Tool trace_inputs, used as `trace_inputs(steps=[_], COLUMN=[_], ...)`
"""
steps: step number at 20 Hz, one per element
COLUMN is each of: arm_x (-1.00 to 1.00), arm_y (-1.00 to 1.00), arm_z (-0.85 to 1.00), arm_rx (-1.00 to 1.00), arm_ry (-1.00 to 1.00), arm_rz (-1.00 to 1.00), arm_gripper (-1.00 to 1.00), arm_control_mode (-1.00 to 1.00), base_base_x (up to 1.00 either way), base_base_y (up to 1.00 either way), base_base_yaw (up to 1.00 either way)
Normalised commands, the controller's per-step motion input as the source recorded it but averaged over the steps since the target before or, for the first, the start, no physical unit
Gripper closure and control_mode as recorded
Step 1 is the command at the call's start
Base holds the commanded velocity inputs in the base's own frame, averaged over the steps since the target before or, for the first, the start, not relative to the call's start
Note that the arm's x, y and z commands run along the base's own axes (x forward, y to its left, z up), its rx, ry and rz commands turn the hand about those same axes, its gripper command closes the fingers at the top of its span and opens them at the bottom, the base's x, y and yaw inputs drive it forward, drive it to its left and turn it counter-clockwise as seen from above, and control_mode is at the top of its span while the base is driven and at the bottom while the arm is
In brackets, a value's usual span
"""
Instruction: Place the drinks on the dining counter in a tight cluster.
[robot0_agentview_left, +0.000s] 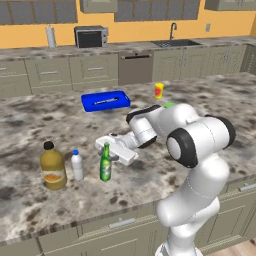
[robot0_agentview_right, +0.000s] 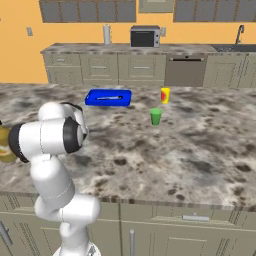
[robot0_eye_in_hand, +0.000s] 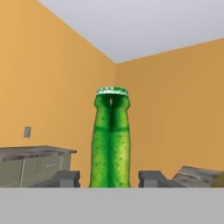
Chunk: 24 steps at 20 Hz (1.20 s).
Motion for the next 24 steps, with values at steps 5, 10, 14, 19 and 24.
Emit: trace_inputs(steps=[5, 10, 14, 19, 24], arm_x=[0.02, 0.08, 0.11, 0.1, 0.07], arm_y=[0.01, 0.03, 0.09, 0.09, 0.03], arm_z=[-0.1, -0.04, 0.0, 0.0, -0.05], arm_rx=[-0.07, -0.12, -0.01, 0.0, 0.0], arm_ry=[-0.01, -0.07, -0.15, -0.13, -0.11], arm_rz=[-0.01, -0.03, 0.0, 0.0, 0.0], arm_gripper=[1.0, 1.0, 1.0, 1.0, 1.0], arm_control_mode=[-1.0, -1.0, -1.0, -1.0, -1.0], base_base_x=[0.0, 0.0, 0.0, 0.0, 0.0], base_base_y=[0.0, 0.0, 0.0, 0.0, 0.0], base_base_yaw=[0.0, 0.0, 0.0, 0.0, 0.0])
